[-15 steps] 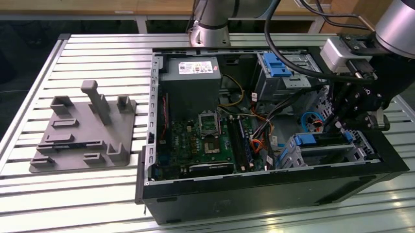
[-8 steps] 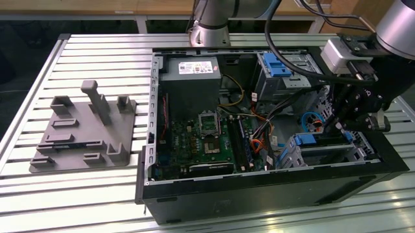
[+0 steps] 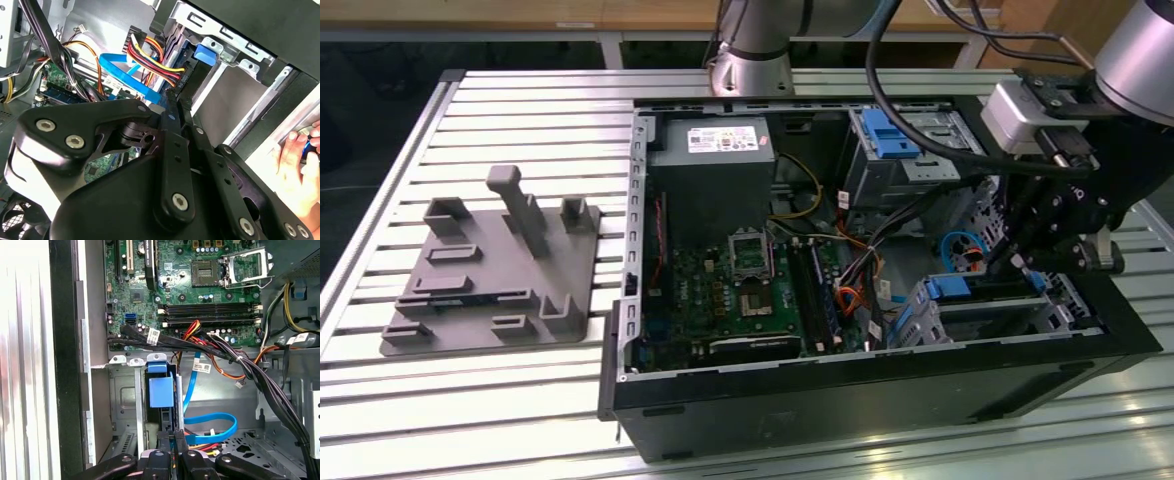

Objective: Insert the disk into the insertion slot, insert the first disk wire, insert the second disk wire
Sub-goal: 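Insert the second disk wire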

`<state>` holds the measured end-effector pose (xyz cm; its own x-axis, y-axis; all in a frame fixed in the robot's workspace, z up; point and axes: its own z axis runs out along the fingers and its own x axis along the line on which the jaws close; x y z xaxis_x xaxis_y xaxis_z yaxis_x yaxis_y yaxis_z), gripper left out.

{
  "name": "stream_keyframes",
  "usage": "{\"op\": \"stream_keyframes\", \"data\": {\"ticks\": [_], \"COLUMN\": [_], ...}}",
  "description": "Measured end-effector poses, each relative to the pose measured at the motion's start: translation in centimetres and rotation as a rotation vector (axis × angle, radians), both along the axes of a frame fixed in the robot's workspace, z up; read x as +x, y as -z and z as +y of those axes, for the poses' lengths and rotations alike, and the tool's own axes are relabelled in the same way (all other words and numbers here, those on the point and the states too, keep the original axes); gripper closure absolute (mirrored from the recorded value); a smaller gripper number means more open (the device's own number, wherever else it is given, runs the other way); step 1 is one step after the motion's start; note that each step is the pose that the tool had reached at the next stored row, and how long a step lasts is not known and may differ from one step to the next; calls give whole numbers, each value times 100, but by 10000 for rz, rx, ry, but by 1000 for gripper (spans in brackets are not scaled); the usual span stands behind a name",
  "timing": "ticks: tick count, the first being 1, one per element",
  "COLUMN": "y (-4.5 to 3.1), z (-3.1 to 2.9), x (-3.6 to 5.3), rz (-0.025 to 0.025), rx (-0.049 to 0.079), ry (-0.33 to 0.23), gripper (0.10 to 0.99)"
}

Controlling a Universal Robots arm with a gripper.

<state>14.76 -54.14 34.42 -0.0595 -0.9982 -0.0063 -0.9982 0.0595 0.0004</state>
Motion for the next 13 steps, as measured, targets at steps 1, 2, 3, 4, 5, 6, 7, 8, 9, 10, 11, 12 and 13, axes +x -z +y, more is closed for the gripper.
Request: {"op": "stream_keyframes", "data": {"ticks": [1, 2, 3, 4, 5, 6, 7, 8, 9, 10, 11, 12, 13], "y": [2, 4, 10, 13, 15, 16, 17, 19, 21, 23, 25, 27, 29], "z": [0, 0, 0, 0, 0, 0, 0, 0, 0, 0, 0, 0, 0], "x": [0, 0, 3, 5, 6, 8, 10, 11, 12, 13, 14, 14, 14], "rz": [1, 2, 7, 12, 15, 19, 23, 26, 30, 33, 34, 36, 37], "rx": [1, 1, 1, 0, 1, 1, 1, 2, 2, 2, 2, 2, 2], "ry": [0, 0, -1, -1, 0, -1, -1, -1, 0, -1, 0, 0, 0], "gripper": [929, 929, 929, 929, 929, 929, 929, 929, 929, 929, 929, 929, 929]}}
